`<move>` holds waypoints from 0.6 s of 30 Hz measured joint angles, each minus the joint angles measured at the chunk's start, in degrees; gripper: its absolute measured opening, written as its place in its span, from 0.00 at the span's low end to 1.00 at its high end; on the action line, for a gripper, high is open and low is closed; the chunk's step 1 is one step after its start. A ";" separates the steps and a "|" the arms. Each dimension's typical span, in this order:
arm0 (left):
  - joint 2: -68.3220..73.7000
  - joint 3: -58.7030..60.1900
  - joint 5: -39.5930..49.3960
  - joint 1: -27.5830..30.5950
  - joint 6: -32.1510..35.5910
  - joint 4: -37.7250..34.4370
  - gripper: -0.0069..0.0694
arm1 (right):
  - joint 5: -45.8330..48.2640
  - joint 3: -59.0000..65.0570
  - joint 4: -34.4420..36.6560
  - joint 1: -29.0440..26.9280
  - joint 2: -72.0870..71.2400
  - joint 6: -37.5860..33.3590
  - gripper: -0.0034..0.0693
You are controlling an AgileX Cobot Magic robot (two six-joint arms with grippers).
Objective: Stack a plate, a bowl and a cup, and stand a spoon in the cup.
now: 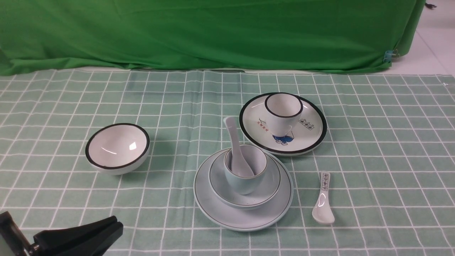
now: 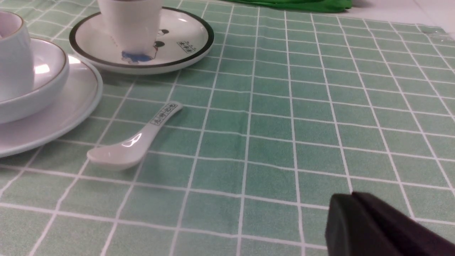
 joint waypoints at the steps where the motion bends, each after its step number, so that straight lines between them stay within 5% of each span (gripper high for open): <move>1: 0.00 0.00 0.00 0.00 0.02 0.00 0.11 | 0.00 0.00 0.00 0.00 0.00 0.00 0.07; 14: -0.14 1.48 -1.80 0.14 0.02 2.70 0.11 | 0.22 0.00 0.00 0.00 0.00 0.00 0.10; 18: -3.77 4.00 -4.18 5.65 -4.96 6.88 0.11 | 0.36 0.00 0.00 0.00 0.00 0.00 0.12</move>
